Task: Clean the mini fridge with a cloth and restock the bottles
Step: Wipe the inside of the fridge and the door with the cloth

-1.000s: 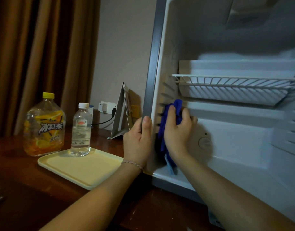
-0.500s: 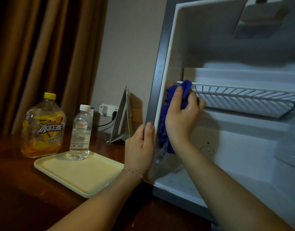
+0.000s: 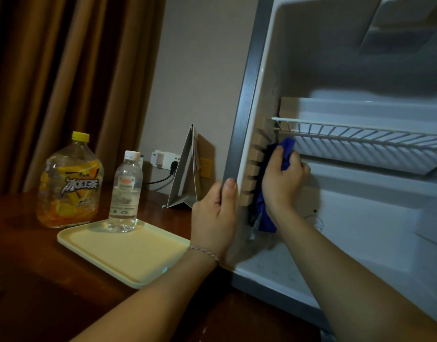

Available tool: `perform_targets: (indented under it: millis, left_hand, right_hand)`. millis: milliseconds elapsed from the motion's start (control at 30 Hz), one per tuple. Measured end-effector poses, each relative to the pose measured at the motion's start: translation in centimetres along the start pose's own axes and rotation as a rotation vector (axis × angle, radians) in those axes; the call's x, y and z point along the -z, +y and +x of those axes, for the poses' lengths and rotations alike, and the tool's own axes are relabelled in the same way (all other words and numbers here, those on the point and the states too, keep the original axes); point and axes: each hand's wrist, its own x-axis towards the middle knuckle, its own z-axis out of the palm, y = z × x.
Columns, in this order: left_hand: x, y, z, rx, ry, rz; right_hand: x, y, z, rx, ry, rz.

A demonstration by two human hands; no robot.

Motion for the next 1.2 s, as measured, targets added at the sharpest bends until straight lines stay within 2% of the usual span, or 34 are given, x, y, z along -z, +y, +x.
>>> perform_targets:
  millis: [200, 400, 500, 733, 900, 1200]
  left_hand:
    - [0.1, 0.8, -0.1, 0.005, -0.009, -0.033]
    - [0.1, 0.3, 0.0, -0.013, 0.008, 0.018]
    - [0.1, 0.3, 0.0, -0.018, 0.014, 0.022]
    - [-0.3, 0.3, -0.1, -0.009, 0.016, 0.001]
    - [-0.1, 0.4, -0.1, -0.007, 0.013, 0.012]
    - [0.0, 1.2, -0.3, -0.026, 0.022, 0.033]
  right_hand:
    - [1.8, -1.2, -3.8, 0.044, -0.049, 0.066]
    - [2.0, -3.4, -5.8, 0.253, -0.020, 0.064]
    - [1.3, -4.0, -4.8, 0.281, 0.009, 0.079]
    - [0.3, -3.2, -1.3, 0.239, -0.008, 0.095]
    - [-0.7, 0.0, 0.9, 0.039, 0.008, 0.056]
    - [0.1, 0.8, -0.5, 0.020, 0.013, 0.054]
